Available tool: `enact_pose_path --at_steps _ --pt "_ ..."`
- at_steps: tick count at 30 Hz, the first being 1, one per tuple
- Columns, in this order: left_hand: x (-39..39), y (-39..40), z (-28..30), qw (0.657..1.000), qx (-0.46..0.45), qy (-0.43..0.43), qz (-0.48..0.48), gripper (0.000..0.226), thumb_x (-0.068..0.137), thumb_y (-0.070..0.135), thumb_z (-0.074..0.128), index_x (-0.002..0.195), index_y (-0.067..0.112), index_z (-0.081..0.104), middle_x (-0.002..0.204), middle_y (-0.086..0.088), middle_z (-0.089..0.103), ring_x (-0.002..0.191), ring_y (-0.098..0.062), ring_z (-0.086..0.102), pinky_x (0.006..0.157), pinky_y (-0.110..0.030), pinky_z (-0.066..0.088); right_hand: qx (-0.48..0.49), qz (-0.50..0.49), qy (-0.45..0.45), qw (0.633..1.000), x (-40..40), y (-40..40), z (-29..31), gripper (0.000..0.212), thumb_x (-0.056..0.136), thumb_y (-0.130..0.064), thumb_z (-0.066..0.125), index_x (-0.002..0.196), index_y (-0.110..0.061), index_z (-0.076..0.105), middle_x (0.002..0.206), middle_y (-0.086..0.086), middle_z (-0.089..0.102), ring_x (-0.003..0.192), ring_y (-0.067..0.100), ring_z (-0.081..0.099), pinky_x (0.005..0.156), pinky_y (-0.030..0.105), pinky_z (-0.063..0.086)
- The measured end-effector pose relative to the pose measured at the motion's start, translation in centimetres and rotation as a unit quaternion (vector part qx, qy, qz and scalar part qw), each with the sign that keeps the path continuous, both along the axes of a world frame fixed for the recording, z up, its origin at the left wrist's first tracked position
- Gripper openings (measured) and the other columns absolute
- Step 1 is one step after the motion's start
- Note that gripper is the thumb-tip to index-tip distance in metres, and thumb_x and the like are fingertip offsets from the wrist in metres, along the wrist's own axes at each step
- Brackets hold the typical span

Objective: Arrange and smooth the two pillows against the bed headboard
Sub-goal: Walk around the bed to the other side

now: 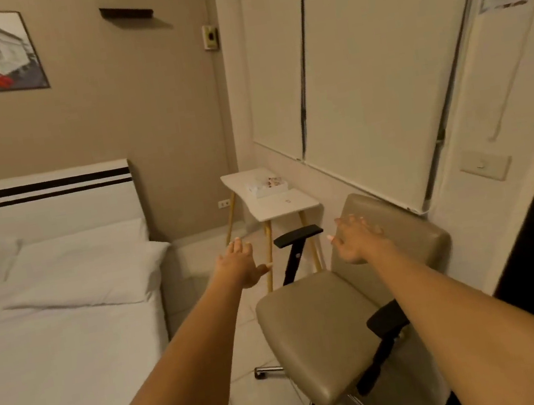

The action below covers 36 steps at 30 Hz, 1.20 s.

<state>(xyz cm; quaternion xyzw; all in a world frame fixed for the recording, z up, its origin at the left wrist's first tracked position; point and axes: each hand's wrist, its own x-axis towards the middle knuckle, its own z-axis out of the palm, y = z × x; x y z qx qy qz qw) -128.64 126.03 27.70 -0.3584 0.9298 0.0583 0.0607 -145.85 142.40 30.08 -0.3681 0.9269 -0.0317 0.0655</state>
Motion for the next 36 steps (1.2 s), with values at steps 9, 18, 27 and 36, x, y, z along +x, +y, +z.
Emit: enact_pose_path --at_steps 9,18,27,36 --pt "-0.8 -16.0 -0.8 0.996 -0.011 0.006 0.087 0.083 0.095 0.060 0.035 0.156 0.012 0.003 0.163 -0.011 -0.007 0.151 -0.029 -0.001 0.119 -0.052 0.010 0.005 0.084 -0.002 0.996 -3.1 -17.5 -1.4 0.062 0.101 -0.049 0.022 0.156 -0.023 0.007 0.163 0.010 0.004 0.149 0.033 0.005 0.118 0.054 0.008" --pt "-4.4 -29.6 1.1 0.993 -0.024 0.026 0.109 0.082 0.095 0.060 0.035 0.156 0.014 0.004 0.163 -0.011 -0.005 0.150 -0.030 -0.001 0.118 -0.053 0.009 -0.001 0.123 0.009 0.992 -7.6 -32.4 0.2 0.063 0.101 -0.052 0.019 0.156 -0.024 0.006 0.163 0.010 0.002 0.149 0.032 0.007 0.119 0.052 0.010" --pt "-7.9 -39.2 0.0 0.987 -0.024 -0.001 0.158 0.082 0.096 0.060 0.032 0.156 0.013 0.004 0.163 -0.011 -0.005 0.150 -0.030 0.000 0.118 -0.051 0.011 0.011 0.168 -0.002 0.986 -12.8 -44.2 -1.5 0.063 0.101 -0.051 0.020 0.156 -0.023 0.009 0.163 0.010 0.003 0.148 0.033 0.010 0.117 0.052 0.012" --pt "-11.0 -49.4 -1.8 0.972 -0.017 0.008 0.232 0.082 0.094 0.062 0.032 0.156 0.015 0.005 0.163 -0.011 -0.004 0.150 -0.031 0.000 0.118 -0.054 0.009 0.011 0.237 0.000 0.971 -17.8 -58.7 -2.7 0.065 0.100 -0.054 0.022 0.156 -0.024 0.009 0.164 0.010 0.001 0.150 0.032 0.006 0.119 0.052 0.010"
